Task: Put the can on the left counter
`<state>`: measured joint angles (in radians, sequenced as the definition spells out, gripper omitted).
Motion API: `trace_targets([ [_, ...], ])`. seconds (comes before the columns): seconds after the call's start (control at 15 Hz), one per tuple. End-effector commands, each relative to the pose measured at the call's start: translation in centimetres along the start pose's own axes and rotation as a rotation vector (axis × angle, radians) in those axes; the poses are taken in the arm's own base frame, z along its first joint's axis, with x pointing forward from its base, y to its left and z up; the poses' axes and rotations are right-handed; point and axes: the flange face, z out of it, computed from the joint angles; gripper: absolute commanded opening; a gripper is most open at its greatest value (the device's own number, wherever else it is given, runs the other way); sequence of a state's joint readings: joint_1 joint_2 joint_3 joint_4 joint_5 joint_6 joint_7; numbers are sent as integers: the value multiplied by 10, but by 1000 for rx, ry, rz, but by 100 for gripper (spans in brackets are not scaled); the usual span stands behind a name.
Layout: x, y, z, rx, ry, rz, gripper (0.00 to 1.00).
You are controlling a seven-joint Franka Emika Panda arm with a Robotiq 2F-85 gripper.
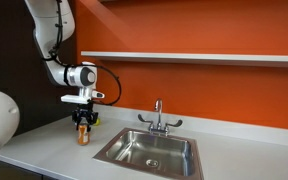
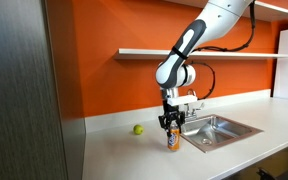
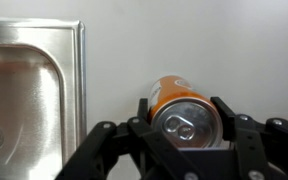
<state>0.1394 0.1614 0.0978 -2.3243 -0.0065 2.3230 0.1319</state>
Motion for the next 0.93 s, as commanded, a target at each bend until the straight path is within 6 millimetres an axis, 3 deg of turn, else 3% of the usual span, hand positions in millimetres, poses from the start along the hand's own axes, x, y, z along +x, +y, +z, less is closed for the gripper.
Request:
trace_targets([
  [0.0,6,-7,-1,-3,12,-27,38],
  [0.6,6,-12,7,-9,3,-33,38],
  [0.67,6,-12,6,-9,3,-34,88],
  [0.87,4,-11,2,-7,0,-31,99],
])
